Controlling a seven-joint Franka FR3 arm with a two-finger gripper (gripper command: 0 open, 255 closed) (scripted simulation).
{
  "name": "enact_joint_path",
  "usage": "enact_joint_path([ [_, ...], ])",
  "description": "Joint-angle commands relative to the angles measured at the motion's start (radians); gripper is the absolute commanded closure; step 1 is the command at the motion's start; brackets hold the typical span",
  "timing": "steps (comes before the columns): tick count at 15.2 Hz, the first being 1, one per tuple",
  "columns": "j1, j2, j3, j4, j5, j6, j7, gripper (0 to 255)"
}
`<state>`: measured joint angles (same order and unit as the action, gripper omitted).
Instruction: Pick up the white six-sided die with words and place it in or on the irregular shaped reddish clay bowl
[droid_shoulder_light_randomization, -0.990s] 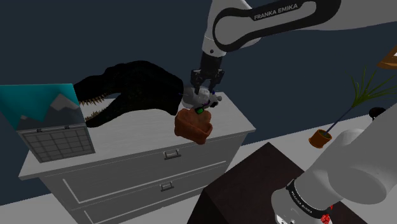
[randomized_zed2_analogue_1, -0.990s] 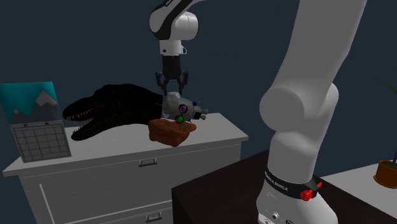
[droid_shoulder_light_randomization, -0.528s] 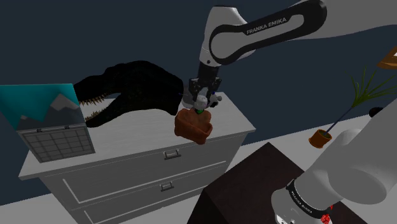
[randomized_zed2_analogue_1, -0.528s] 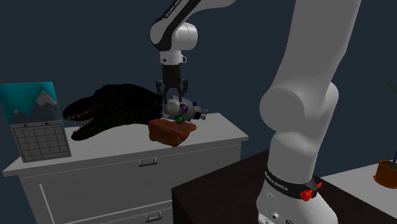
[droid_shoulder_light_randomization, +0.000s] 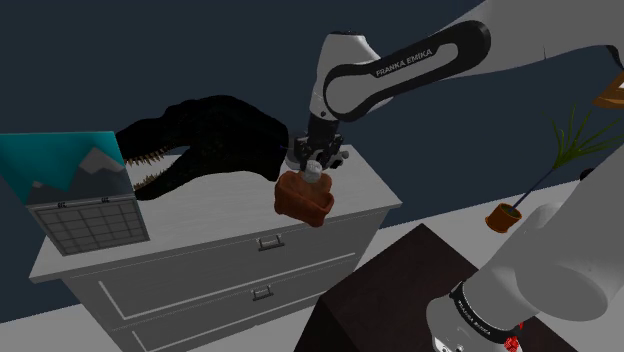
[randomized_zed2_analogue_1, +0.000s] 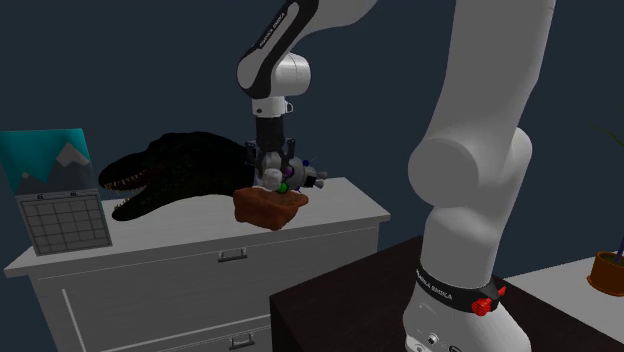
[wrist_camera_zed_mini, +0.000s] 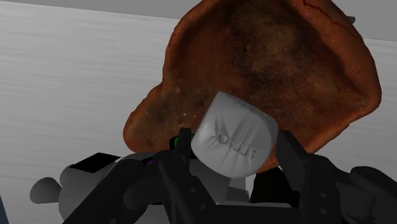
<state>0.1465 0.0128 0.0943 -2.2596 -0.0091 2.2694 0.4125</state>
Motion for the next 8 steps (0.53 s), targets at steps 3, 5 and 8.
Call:
enact_joint_path([
  [3, -0.001, 0.004, -0.001, -0.006, -0.001, 0.012, 0.001, 255],
  [5, -0.001, 0.004, -0.001, -0.006, -0.001, 0.012, 0.001, 255],
  [8, -0.001, 0.005, 0.000, -0.005, -0.001, 0.012, 0.001, 0],
])
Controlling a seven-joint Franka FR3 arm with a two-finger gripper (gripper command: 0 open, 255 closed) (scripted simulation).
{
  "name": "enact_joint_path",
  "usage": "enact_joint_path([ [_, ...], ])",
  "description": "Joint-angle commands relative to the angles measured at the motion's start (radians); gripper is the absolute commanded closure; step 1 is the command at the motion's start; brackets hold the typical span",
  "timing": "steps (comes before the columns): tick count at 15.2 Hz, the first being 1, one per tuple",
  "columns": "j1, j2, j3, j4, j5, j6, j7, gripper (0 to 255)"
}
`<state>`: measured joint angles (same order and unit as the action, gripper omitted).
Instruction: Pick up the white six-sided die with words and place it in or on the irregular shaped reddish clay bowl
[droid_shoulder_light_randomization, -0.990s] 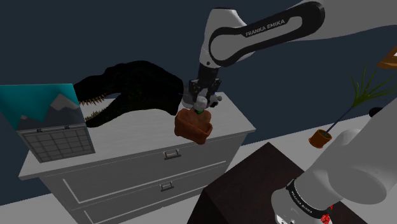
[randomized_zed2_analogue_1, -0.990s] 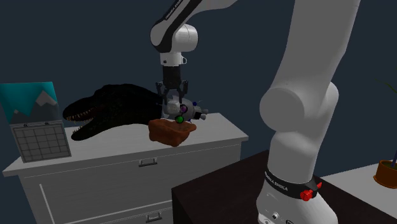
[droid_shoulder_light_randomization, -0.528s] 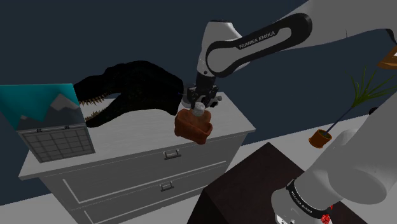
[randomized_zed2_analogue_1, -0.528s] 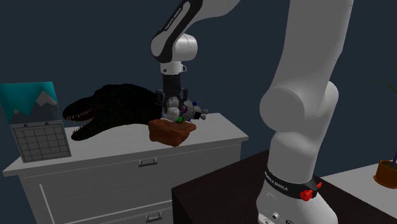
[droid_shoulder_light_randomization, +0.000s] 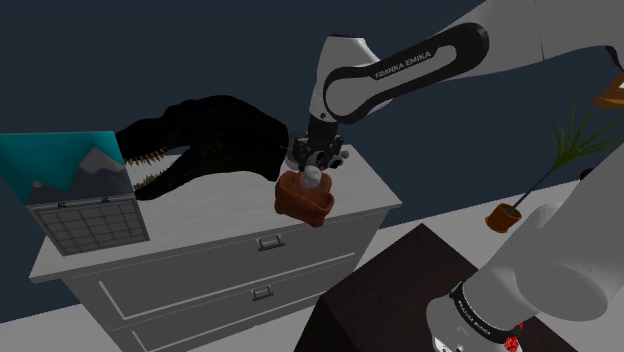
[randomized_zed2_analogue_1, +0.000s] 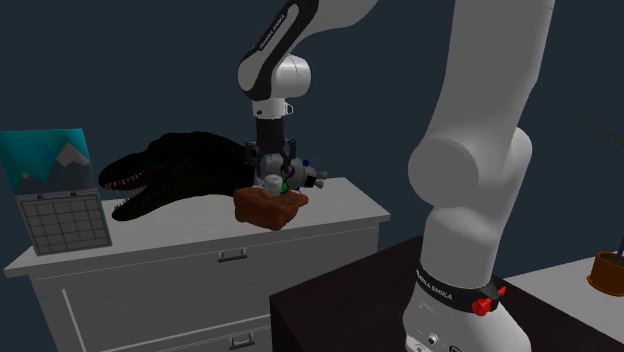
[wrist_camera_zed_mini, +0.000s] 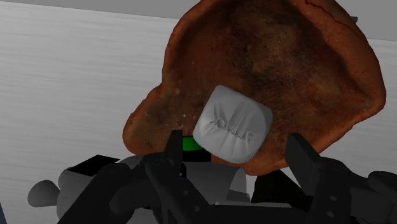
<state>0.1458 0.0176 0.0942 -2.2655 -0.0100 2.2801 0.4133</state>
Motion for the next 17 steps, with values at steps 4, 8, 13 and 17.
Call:
enact_joint_path([
  [4, 0.000, 0.001, 0.000, 0.001, 0.000, 0.001, 0.000, 0],
  [8, 0.000, -0.055, -0.001, 0.046, 0.007, -0.099, -0.005, 0],
  [13, 0.000, -0.067, -0.001, 0.060, 0.008, -0.125, -0.006, 0],
  [17, 0.000, -0.067, -0.001, 0.060, 0.008, -0.125, -0.006, 0],
])
